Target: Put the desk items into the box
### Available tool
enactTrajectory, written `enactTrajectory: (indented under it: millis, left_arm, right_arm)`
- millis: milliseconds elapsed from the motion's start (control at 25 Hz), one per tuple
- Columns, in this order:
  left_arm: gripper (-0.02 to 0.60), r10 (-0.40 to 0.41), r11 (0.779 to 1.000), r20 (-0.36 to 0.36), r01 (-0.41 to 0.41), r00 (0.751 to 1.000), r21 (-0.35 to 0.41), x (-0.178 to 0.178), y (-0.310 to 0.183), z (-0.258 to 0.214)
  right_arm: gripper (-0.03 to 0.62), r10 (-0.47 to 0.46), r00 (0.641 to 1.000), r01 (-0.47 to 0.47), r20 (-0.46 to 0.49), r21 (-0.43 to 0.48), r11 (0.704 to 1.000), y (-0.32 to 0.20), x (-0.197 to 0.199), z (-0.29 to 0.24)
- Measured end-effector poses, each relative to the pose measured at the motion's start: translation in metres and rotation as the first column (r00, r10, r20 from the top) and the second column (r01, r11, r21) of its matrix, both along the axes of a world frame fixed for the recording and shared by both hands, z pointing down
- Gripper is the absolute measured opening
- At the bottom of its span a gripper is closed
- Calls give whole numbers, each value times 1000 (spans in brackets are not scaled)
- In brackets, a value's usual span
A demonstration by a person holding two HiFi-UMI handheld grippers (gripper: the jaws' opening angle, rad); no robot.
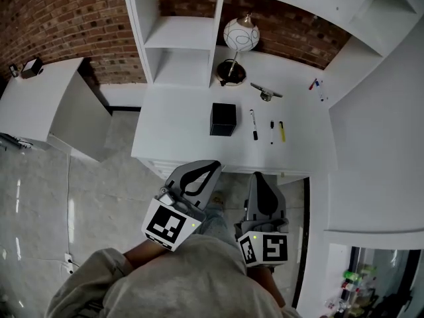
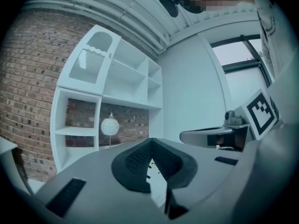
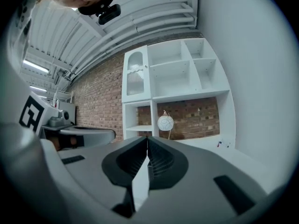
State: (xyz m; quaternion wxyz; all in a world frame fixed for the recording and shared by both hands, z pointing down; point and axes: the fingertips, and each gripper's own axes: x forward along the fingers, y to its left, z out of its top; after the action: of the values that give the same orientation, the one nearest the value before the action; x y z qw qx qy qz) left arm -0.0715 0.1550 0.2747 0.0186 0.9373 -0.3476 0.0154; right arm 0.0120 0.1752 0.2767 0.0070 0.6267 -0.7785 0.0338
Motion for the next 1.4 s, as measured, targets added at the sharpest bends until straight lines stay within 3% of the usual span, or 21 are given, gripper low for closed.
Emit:
enactTrajectory:
  millis: [520, 720, 1040, 1400]
  left_arm:
    - [7, -41, 999, 33, 42, 999, -21, 63, -107, 7]
    - [7, -54, 998, 83, 53, 995, 16, 78, -135, 12]
    - [7, -44, 999, 117, 44, 992, -1, 91, -155, 28]
    - [7, 2, 1000, 112, 0, 994, -12, 97, -173, 33]
  right_arm:
    - [18, -119, 993, 120, 9, -38, 992, -121, 47, 11]
    - [18, -142, 990, 142, 9, -61, 988, -145, 64, 23]
    - [18, -145, 989, 148, 43, -82, 986, -171, 82, 38]
    - [18, -187, 982, 185, -9, -97, 978, -196, 84, 45]
